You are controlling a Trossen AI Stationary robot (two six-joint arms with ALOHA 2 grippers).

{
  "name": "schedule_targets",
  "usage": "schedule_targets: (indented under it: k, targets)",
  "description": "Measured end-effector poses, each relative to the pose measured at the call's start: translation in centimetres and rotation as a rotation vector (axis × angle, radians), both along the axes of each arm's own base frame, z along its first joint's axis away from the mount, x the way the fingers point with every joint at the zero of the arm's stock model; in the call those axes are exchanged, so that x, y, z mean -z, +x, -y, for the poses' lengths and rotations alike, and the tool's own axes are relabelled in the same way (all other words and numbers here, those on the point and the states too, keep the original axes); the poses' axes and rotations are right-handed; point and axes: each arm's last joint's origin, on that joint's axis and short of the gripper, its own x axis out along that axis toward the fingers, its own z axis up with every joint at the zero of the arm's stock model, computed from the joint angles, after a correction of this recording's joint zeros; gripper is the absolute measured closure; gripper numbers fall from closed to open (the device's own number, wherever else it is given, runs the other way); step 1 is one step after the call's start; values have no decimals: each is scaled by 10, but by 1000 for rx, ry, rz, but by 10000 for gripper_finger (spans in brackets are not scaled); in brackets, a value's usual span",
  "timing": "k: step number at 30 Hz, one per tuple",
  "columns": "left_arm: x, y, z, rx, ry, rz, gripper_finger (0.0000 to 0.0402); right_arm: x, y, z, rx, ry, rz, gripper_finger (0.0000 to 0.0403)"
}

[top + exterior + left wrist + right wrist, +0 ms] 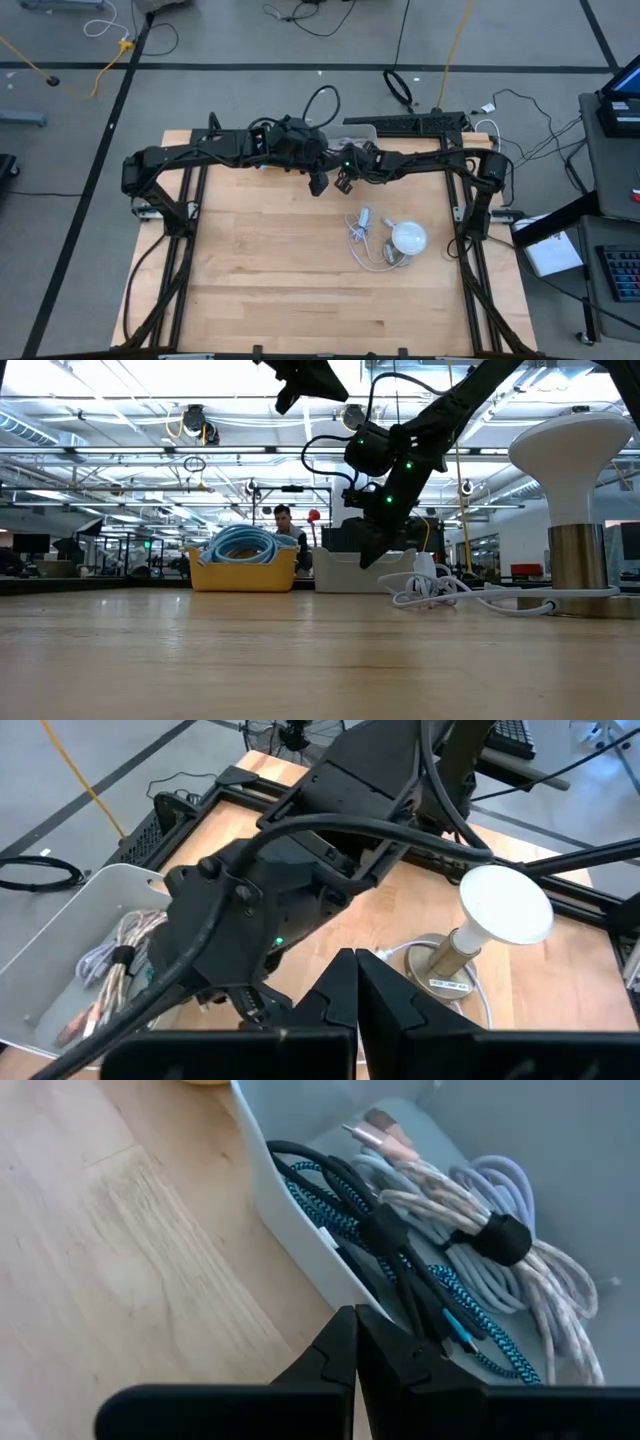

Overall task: Pick & Place USB Port
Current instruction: Adjust the gray bin, then return to Home Position

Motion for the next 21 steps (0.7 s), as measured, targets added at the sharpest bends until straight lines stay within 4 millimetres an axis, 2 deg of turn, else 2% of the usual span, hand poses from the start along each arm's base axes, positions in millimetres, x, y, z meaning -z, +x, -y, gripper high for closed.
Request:
schedule_targets:
  k: [11,17,21]
  targets:
    - [1,1,5,11,0,-8,401,-1,1,2,2,-8,23,403]
    - [1,1,7,23,2,-7,401,-11,7,-21,-67,-18,39,403]
    - [1,1,10,31,2,-8,401,-27,10,-44,-129,-28,80,403]
